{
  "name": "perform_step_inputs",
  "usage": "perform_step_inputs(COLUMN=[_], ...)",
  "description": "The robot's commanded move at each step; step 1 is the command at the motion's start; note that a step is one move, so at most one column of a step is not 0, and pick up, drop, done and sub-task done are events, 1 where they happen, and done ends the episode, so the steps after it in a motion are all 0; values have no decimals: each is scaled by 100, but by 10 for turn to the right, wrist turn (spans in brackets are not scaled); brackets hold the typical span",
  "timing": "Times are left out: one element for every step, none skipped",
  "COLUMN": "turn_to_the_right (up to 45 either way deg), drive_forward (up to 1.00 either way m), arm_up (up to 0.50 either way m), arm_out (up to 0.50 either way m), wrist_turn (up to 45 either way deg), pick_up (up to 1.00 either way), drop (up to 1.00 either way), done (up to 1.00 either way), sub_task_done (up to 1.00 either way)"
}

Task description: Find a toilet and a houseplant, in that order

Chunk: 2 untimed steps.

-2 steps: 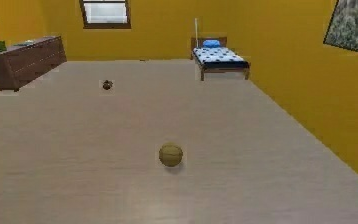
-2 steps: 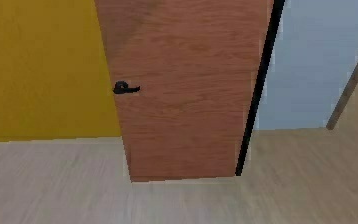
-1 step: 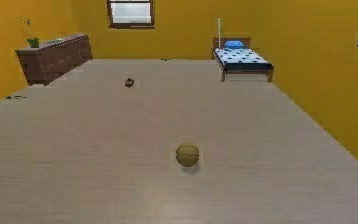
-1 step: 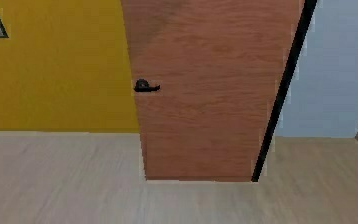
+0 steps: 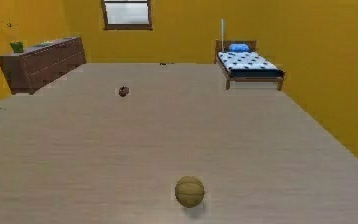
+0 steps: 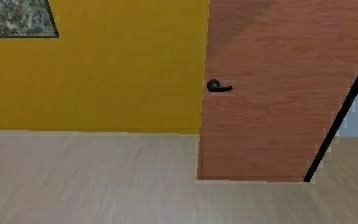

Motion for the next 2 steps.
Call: perform_step_inputs(turn_to_the_right=[-330,-30], drive_forward=[0,0], arm_up=[0,0], arm_out=[0,0], wrist_turn=[0,0], pick_up=[0,0], drop=[0,0], done=[0,0], sub_task_done=[0,0])
